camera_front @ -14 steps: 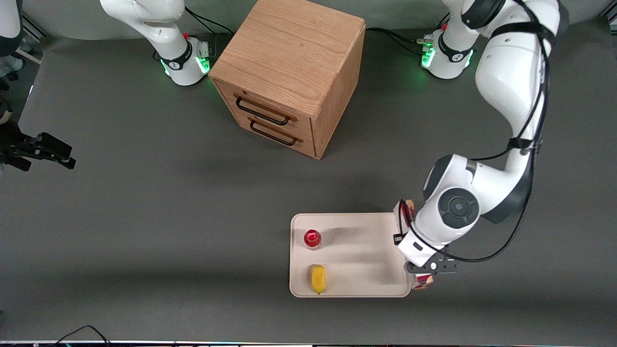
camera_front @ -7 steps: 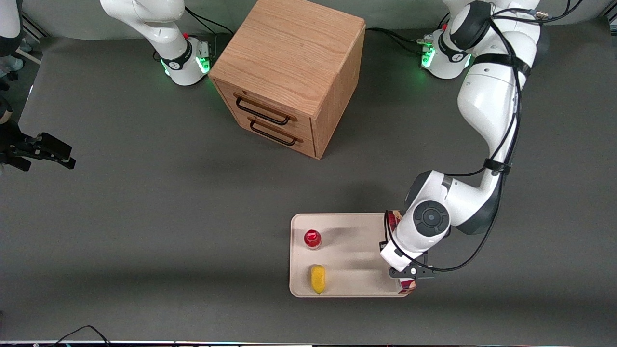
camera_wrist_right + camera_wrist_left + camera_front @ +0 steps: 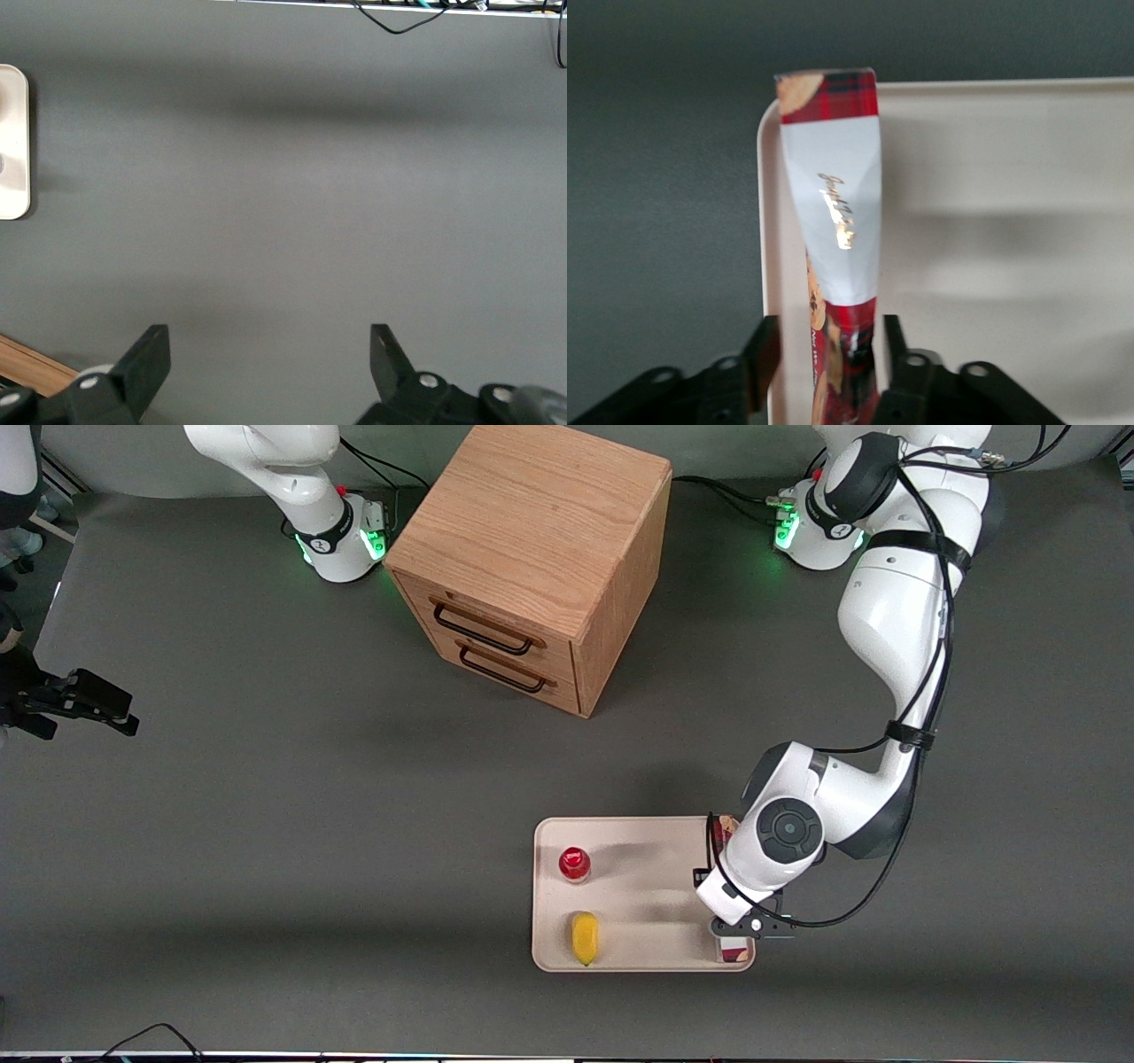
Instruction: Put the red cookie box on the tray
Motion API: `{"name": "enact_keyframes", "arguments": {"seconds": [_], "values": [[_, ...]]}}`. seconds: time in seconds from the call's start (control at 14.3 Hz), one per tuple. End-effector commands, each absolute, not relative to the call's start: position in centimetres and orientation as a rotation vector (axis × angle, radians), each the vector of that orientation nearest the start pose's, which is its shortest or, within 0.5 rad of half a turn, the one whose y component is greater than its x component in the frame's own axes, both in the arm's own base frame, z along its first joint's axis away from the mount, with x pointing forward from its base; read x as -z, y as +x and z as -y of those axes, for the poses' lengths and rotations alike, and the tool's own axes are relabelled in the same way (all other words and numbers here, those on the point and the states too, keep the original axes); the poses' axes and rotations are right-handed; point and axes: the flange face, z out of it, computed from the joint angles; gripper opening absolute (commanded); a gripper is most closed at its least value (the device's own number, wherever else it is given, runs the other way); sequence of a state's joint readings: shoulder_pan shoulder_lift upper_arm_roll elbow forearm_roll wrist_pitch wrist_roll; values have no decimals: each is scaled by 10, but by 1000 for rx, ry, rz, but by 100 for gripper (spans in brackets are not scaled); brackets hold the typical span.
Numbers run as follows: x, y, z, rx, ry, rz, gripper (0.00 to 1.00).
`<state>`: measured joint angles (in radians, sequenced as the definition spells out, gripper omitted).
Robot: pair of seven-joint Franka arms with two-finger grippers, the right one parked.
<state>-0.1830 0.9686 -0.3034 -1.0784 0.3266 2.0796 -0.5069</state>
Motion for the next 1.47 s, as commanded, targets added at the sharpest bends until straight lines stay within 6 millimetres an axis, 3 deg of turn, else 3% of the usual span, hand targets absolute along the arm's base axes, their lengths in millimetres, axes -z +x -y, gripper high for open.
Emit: {"name": "enact_keyframes", "arguments": {"seconds": [0.0, 0.14, 0.21, 0.28, 0.35, 0.49, 0.77, 0.98, 1.19, 1.4], "values": [[-303, 727, 269, 60, -3125, 52, 100], [-352, 725, 248, 49, -3091, 65, 100], [-378, 723, 229, 43, -3069, 69, 100], [-424, 714, 203, -2, -3066, 13, 100], [-448, 708, 176, -43, -3079, 10, 100], [-485, 677, 125, -79, -3106, -41, 100], [-555, 610, 62, -13, -3099, -38, 100], [-588, 567, 28, 39, -3106, 25, 100], [-597, 551, 18, 45, -3113, 19, 100], [-606, 548, 15, 44, -3115, -4, 100]]}}
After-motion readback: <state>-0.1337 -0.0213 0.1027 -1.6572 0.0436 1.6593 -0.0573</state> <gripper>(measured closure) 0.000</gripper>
